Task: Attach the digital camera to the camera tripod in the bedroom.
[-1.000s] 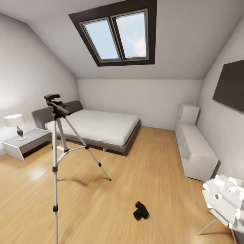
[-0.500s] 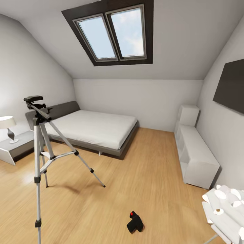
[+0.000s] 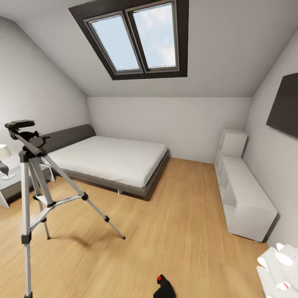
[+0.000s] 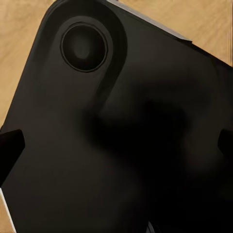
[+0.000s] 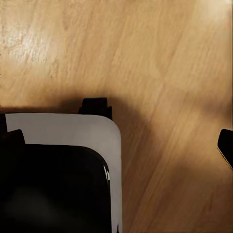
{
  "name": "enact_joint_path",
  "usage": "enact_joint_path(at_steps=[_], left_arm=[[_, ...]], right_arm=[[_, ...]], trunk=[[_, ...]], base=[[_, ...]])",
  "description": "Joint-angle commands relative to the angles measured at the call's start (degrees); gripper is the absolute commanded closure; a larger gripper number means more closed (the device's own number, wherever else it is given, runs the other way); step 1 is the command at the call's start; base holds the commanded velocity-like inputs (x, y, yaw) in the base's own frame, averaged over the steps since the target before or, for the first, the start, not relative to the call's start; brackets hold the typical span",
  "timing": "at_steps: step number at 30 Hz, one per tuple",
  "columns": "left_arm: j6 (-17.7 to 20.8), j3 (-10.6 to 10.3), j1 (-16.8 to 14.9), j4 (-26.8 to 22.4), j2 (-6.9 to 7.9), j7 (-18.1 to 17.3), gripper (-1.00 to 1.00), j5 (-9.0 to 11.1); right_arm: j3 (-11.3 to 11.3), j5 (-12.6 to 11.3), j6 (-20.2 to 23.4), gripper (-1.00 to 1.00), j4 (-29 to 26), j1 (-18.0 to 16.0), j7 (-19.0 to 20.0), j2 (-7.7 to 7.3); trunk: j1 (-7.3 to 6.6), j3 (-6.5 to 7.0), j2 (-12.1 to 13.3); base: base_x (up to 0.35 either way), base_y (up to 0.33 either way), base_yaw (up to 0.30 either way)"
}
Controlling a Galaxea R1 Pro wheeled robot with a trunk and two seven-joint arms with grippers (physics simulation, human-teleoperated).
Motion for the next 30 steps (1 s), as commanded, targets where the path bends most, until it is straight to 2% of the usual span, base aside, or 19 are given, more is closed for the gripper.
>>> enact_joint_path(at_steps=[1,14,24,30], left_arm=[[-0.03,-0.08,0.03,-0.11,-0.02,0.01,-1.00,0.32],[-0.04,-0.08,0.03,-0.11,-0.06,0.01,-1.00,0.32],[-0.04,0.01,0.03,-0.11,-0.07,0.01,-1.00,0.41],[-0.03,-0.04,0.03,-0.11,-0.07,0.01,-1.00,0.28]], right_arm=[[-0.49,0.58,0.09,-1.00,0.08,-0.07,0.14,-0.03],[-0.49,0.58,0.18,-1.00,0.08,-0.07,0.14,-0.03],[-0.49,0.58,0.34,-1.00,0.08,-0.07,0.14,-0.06],[-0.49,0.56,0.17,-1.00,0.08,-0.07,0.14,-0.06]], trunk=[[0.03,-0.05,-0.02],[0.03,-0.05,-0.02],[0.03,-0.05,-0.02],[0.03,-0.05,-0.02]], base=[[0.318,-0.005,0.000],[0.308,-0.002,0.000],[0.075,-0.001,0.000],[0.199,-0.070,0.000]])
